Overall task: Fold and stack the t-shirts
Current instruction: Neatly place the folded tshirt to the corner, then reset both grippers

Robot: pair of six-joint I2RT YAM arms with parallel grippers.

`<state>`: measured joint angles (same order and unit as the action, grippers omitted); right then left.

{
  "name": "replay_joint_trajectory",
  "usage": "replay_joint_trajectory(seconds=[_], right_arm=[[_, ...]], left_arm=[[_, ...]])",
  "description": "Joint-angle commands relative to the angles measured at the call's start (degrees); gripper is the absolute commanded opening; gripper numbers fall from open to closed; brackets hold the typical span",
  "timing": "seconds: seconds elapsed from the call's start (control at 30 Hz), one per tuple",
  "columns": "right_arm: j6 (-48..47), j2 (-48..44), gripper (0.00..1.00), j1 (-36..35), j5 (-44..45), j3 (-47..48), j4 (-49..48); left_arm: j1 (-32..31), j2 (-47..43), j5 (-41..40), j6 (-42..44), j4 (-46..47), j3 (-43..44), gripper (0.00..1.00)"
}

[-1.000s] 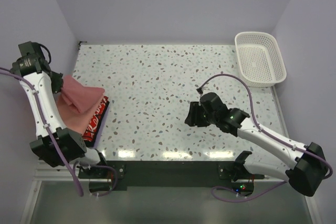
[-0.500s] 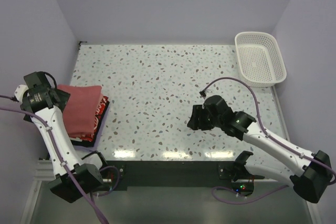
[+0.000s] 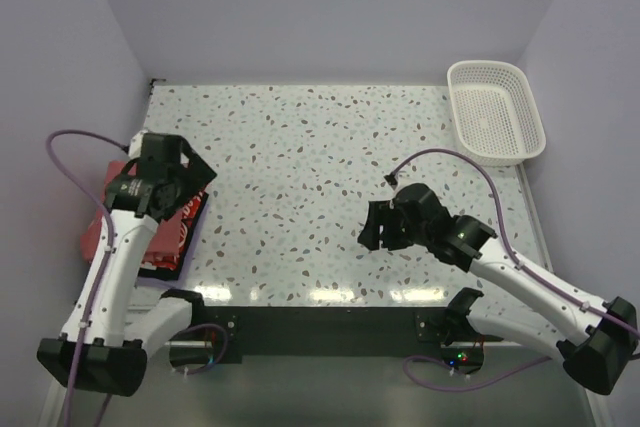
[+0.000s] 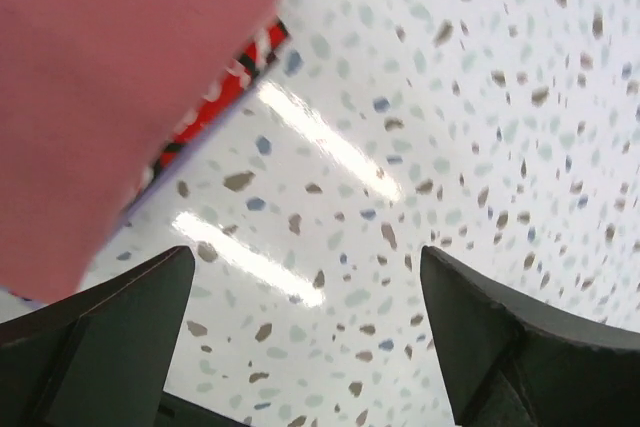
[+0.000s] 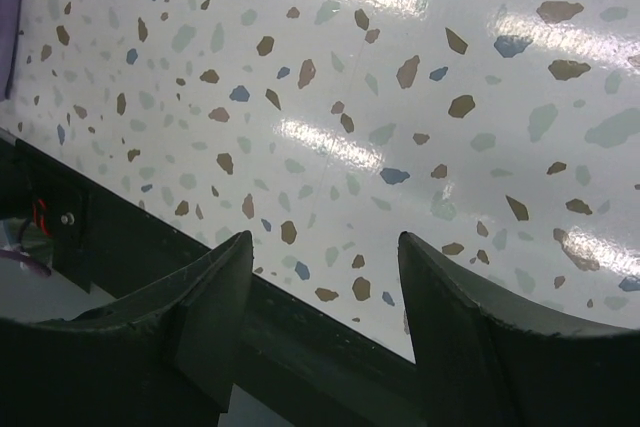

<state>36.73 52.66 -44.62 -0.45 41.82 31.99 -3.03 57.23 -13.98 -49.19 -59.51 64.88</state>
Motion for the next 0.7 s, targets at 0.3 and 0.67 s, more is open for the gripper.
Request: replay_joint_trajectory(seconds=[0.3,0.67], right_arm=[[-2.45,-4.49,0.66,-0.20,5.63,3.97,3.61],[-2.54,-8.64,0.68,-0.20,10.11,2.21,4.48]], left_arm=[[-46.09,13.25,-11.60,-14.80,11.68,-7.12,1.00],[-55.86,18.44,-5.63,-11.11,24.08,-11.36,1.00]])
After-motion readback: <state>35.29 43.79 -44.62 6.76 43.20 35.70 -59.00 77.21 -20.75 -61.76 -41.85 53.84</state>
